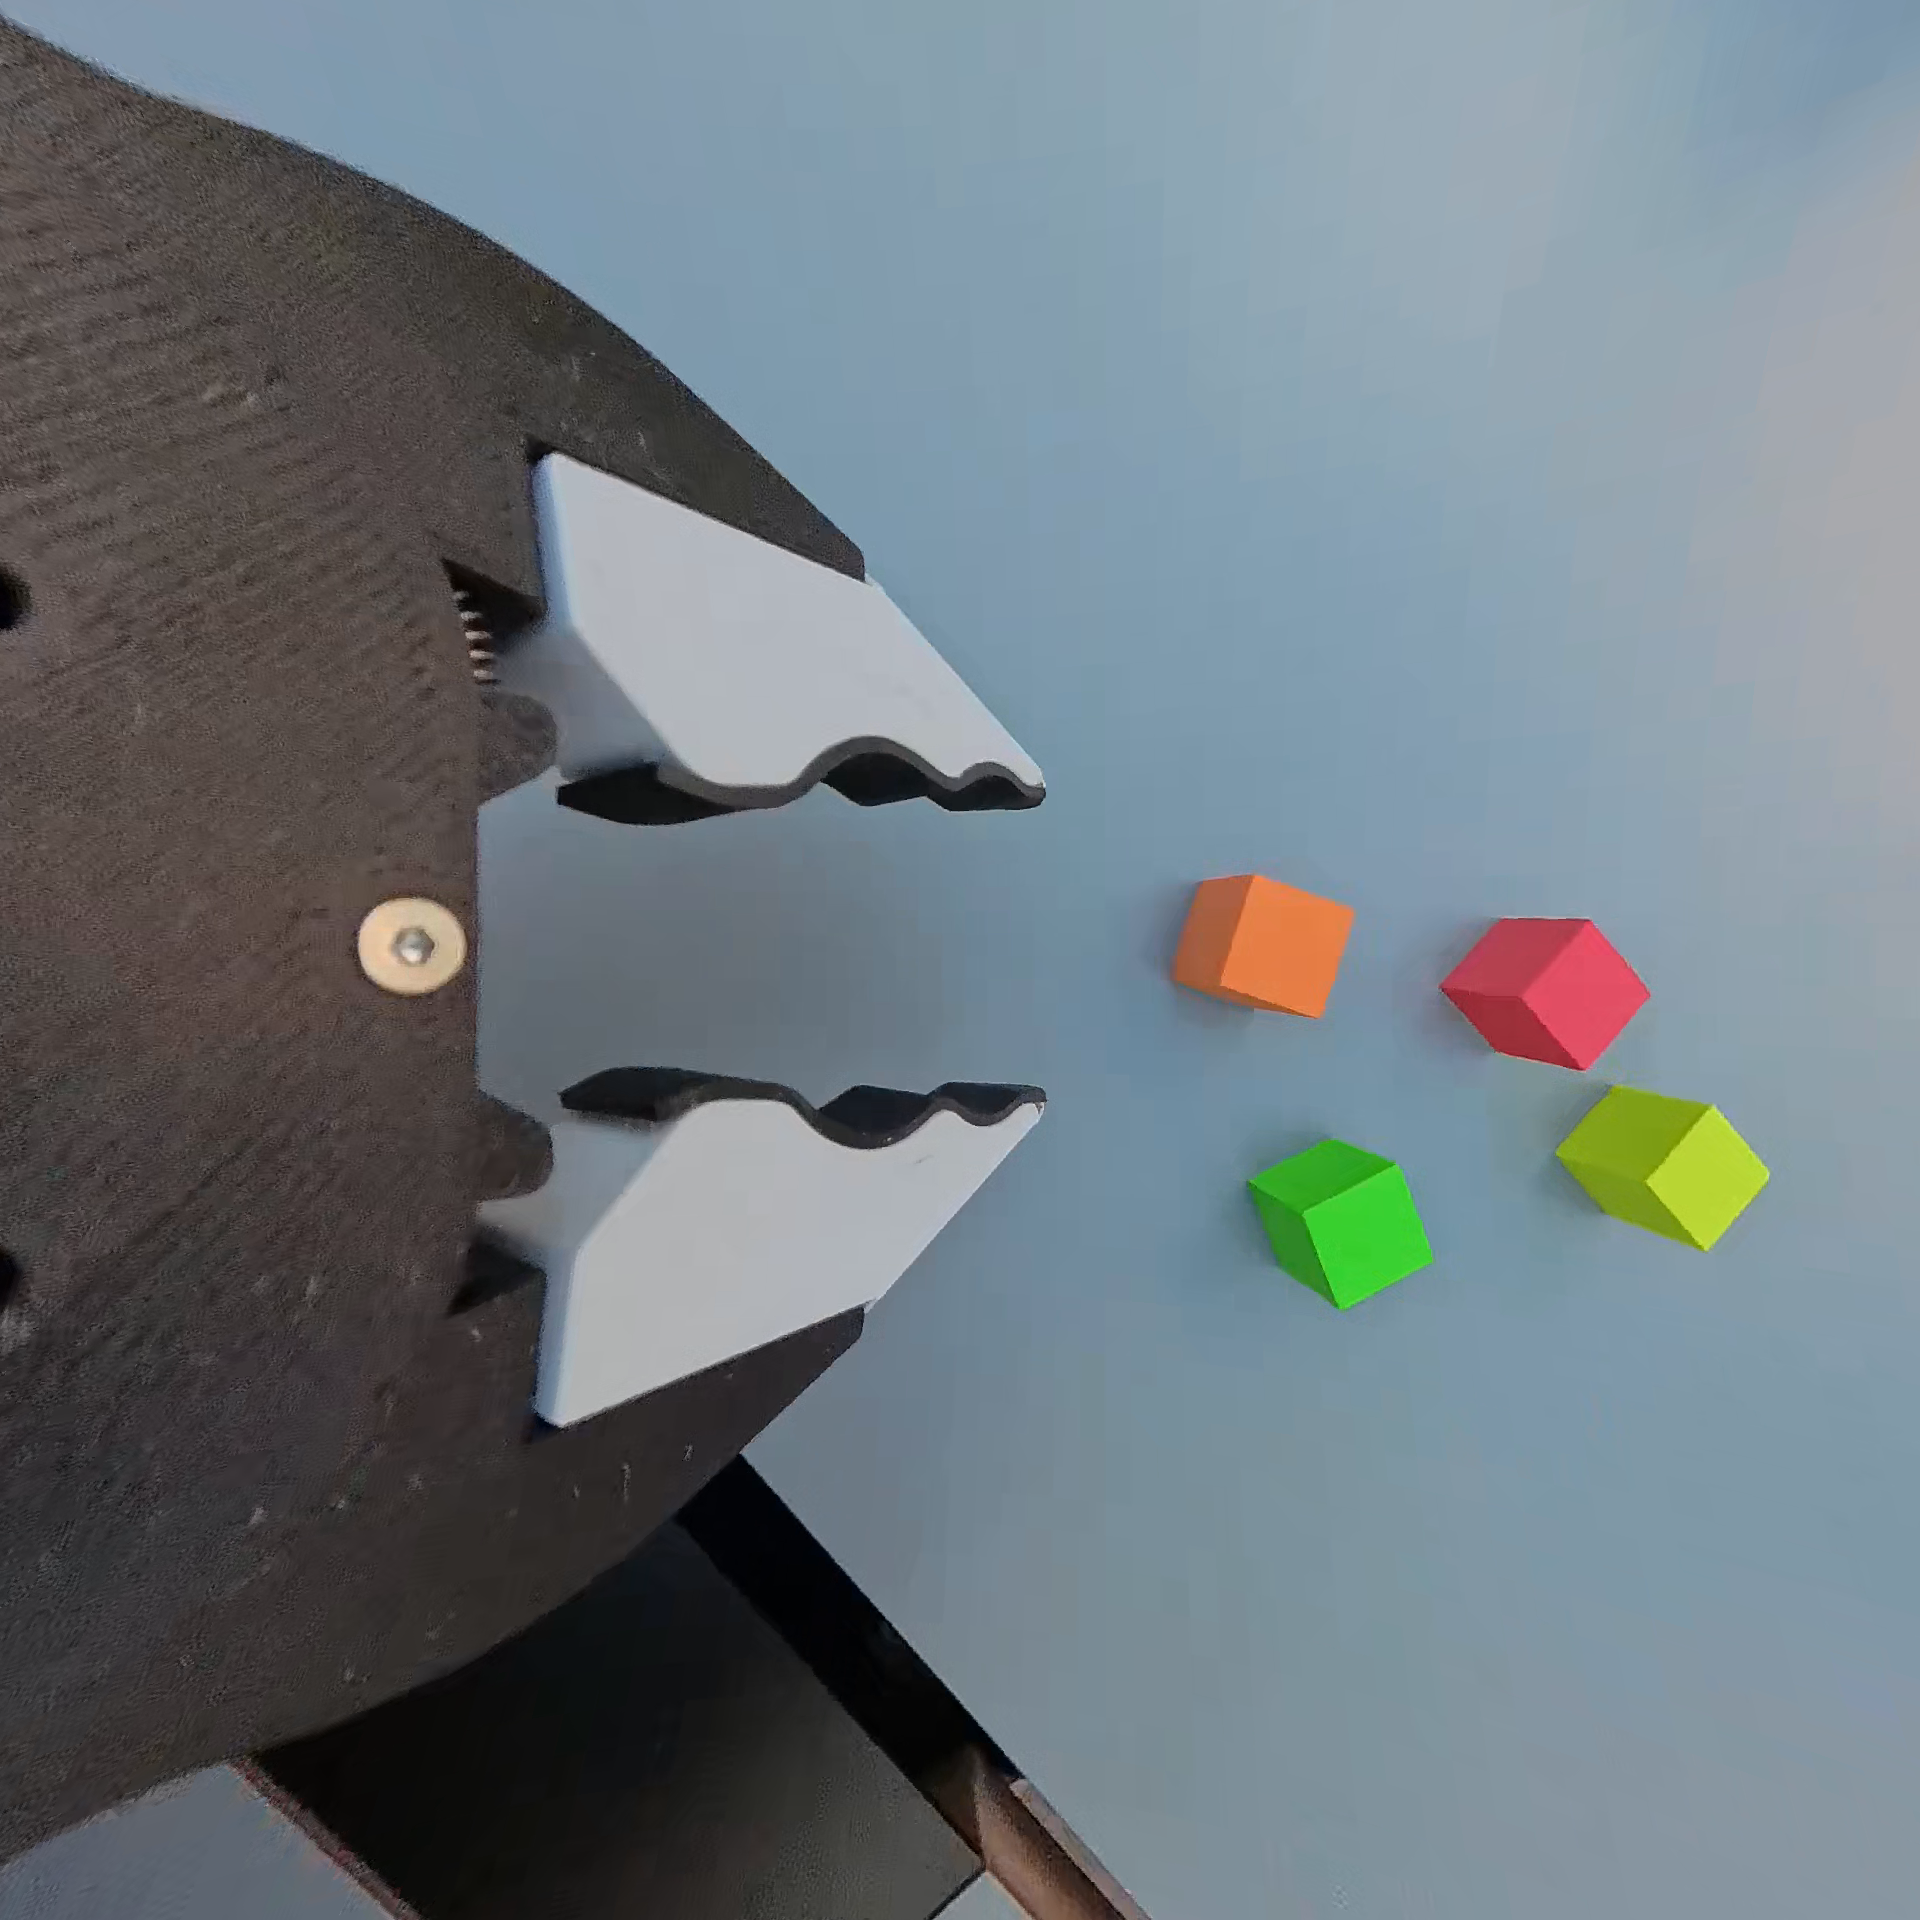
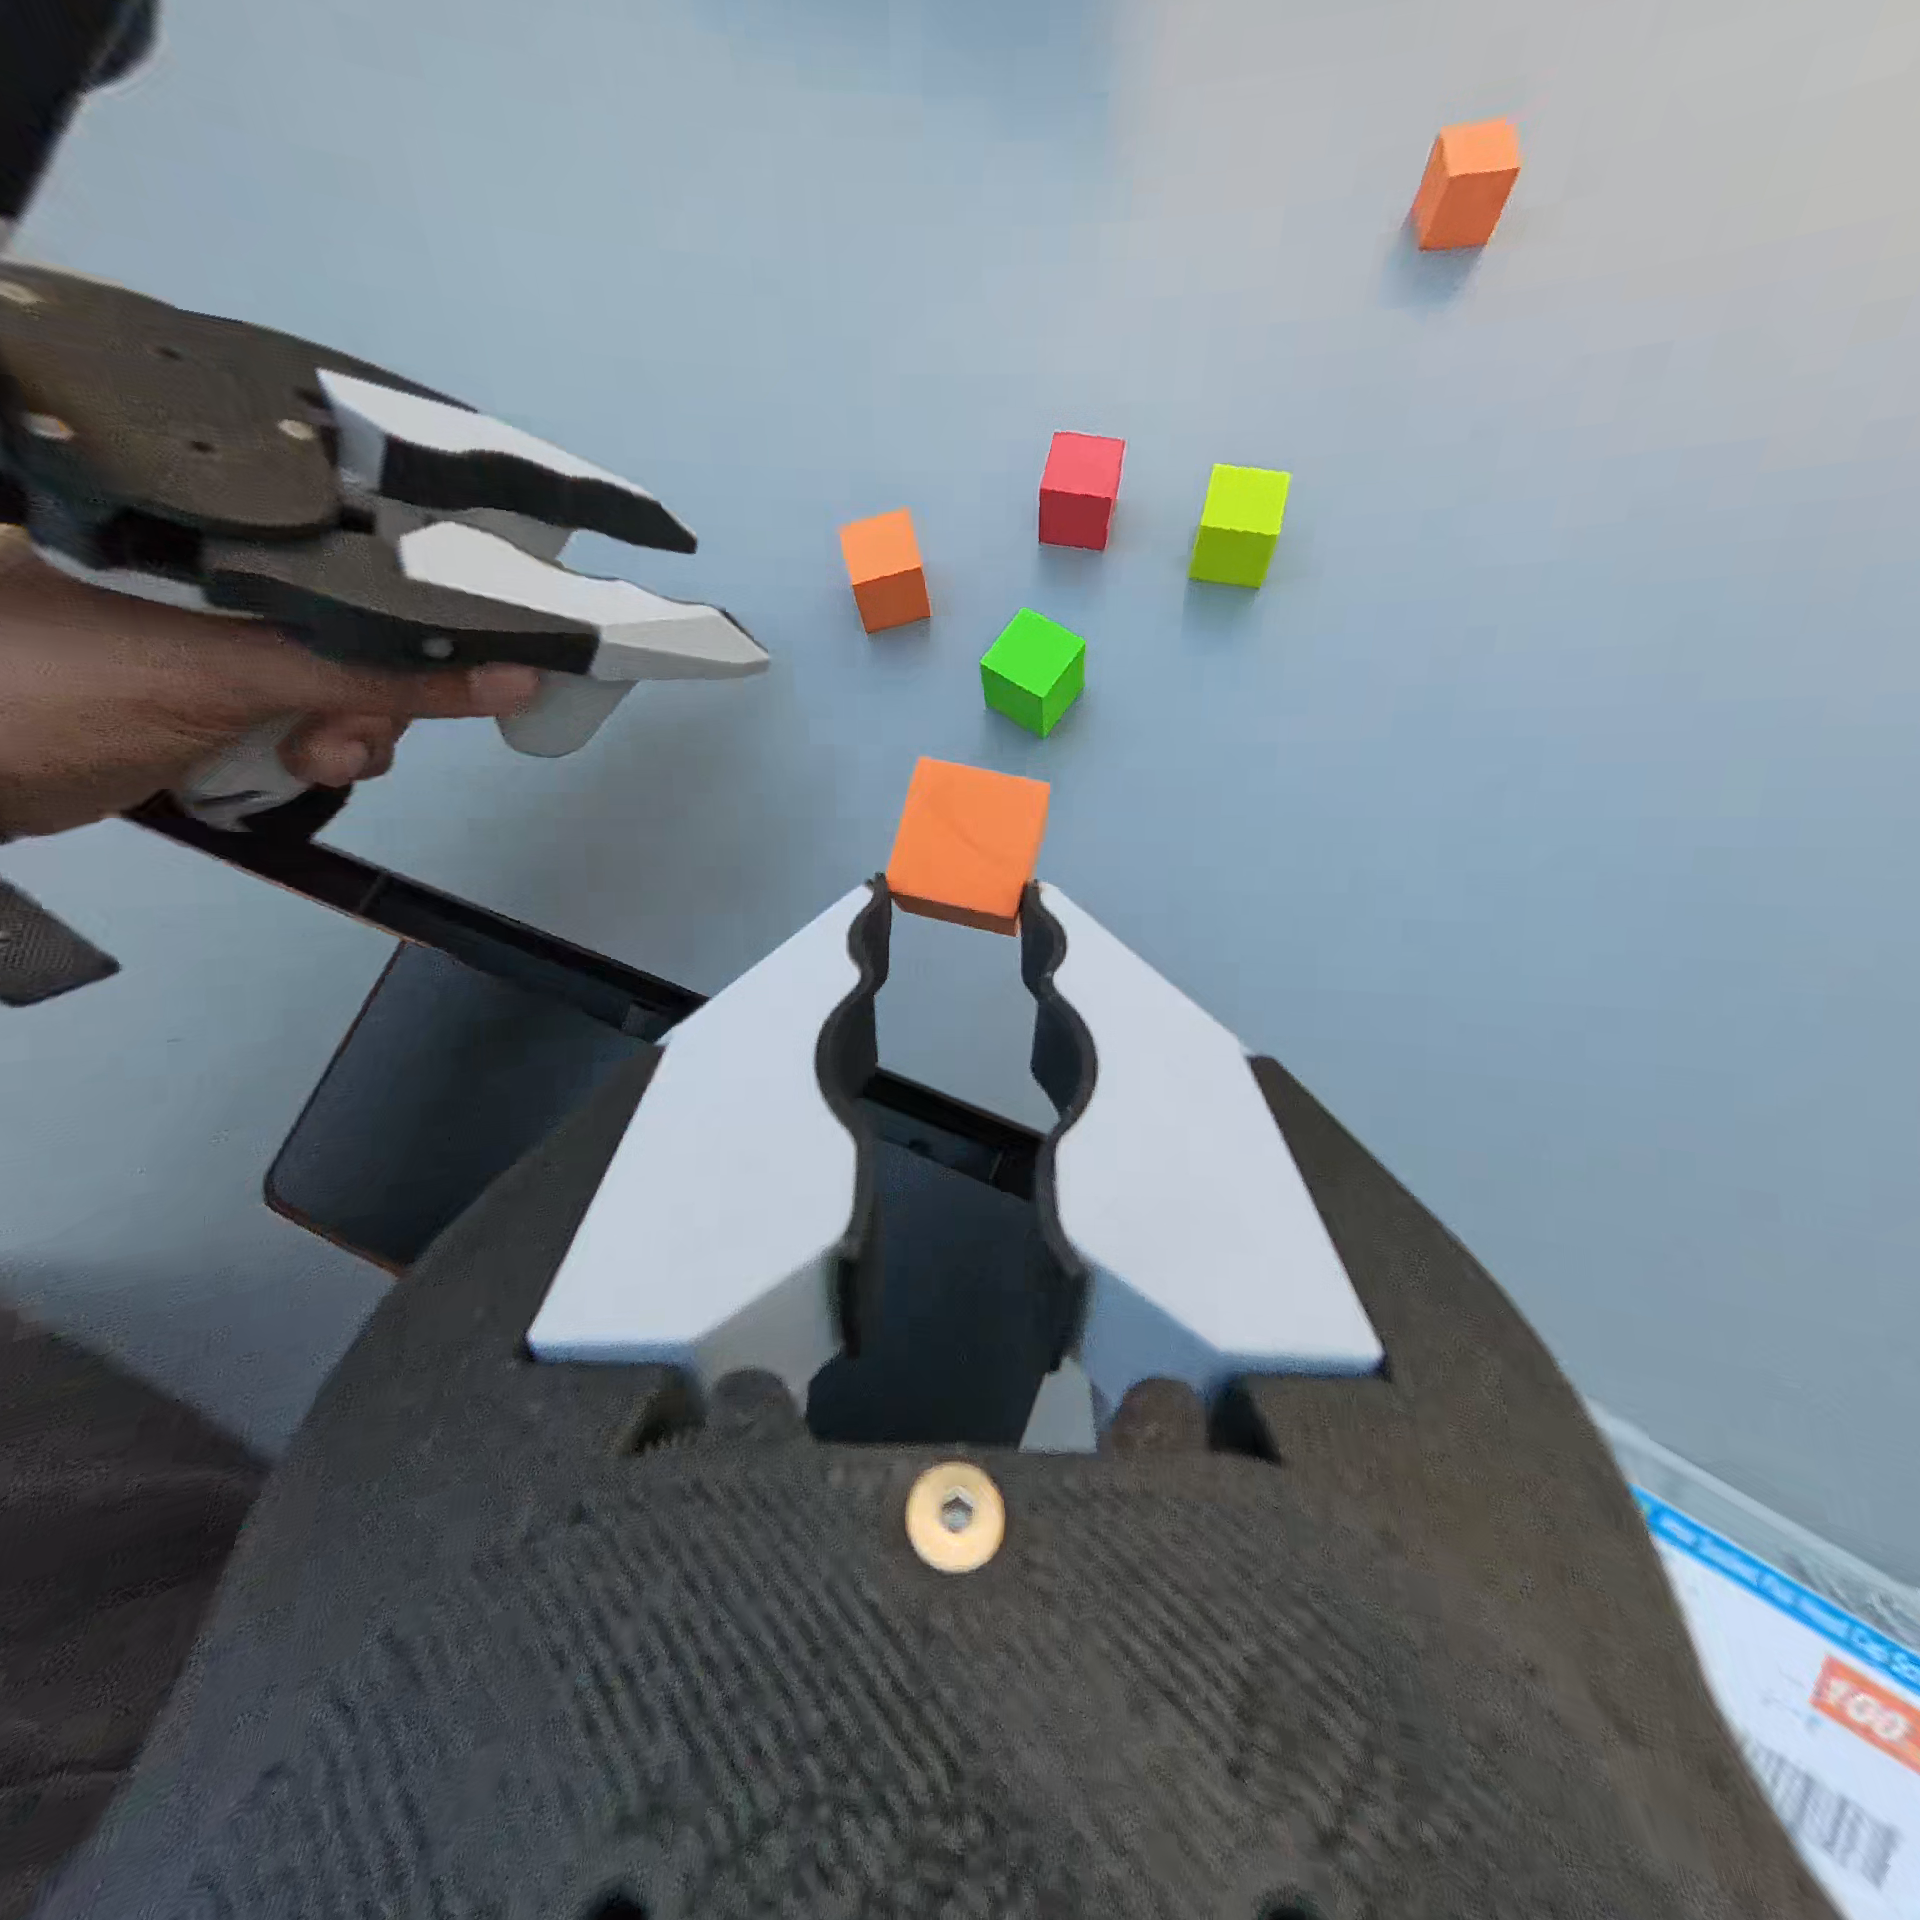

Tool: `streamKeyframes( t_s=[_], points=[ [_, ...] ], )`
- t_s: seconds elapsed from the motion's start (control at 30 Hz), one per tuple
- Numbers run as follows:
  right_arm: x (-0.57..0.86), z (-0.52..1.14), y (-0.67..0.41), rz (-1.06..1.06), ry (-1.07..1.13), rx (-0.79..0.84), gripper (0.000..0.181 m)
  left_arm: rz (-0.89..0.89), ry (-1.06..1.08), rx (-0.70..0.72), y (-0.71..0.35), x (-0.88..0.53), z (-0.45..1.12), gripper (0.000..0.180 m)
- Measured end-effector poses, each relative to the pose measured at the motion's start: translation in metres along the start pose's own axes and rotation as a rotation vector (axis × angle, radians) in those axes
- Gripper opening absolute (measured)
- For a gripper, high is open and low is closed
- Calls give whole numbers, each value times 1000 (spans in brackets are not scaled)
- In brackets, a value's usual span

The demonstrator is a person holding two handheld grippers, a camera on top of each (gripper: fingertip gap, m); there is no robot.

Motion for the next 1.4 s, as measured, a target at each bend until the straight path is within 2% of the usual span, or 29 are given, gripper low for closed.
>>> streamKeyframes(
  t_s=[0.17, 0.23, 0.3, 0.33, 0.47, 0.6, 0.93, 1.1, 1.4],
  points=[
    [0, -5, 14, -20, 27, -35, 24, 63, 30, -7, -21, -10, 45, 46],
    [-3, 1, 14, 1, 3, -37, 24, 81, 39, -26, -20, -13, 55, 34],
    [-2, 9, 11, 16, -21, -35, 24, 91, 56, -13, -21, -15, 54, 11],
    [-2, 14, 9, 17, -30, -36, 24, 97, 80, -5, -20, -14, 51, 10],
    [-1, 29, 1, 11, -82, -33, 24, 169, 221, 43, -14, 2, 30, 8],
    [-2, 39, -5, -12, -125, -40, 24, 240, 267, 20, 0, 9, 17, 7],
    [-23, 56, -15, -110, -223, -70, 24, 160, 336, -26, 33, 31, -2, 8],
    [-40, 63, -10, -150, -269, -93, 24, 102, 353, -34, 45, 37, -15, 18],
    [-69, 91, -3, -173, -325, -145, 24, 58, 317, -32, 54, 29, -29, 20]
  ],
)
Point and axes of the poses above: each gripper's, where its closed fingertips meet, z out along the fingers, y out of its underside, x = y × z across the jaws, the point moved 1 cm from there along -z, back along the fingers, and after that the axes turned 3 degrees about z, right-handed, at the moved point
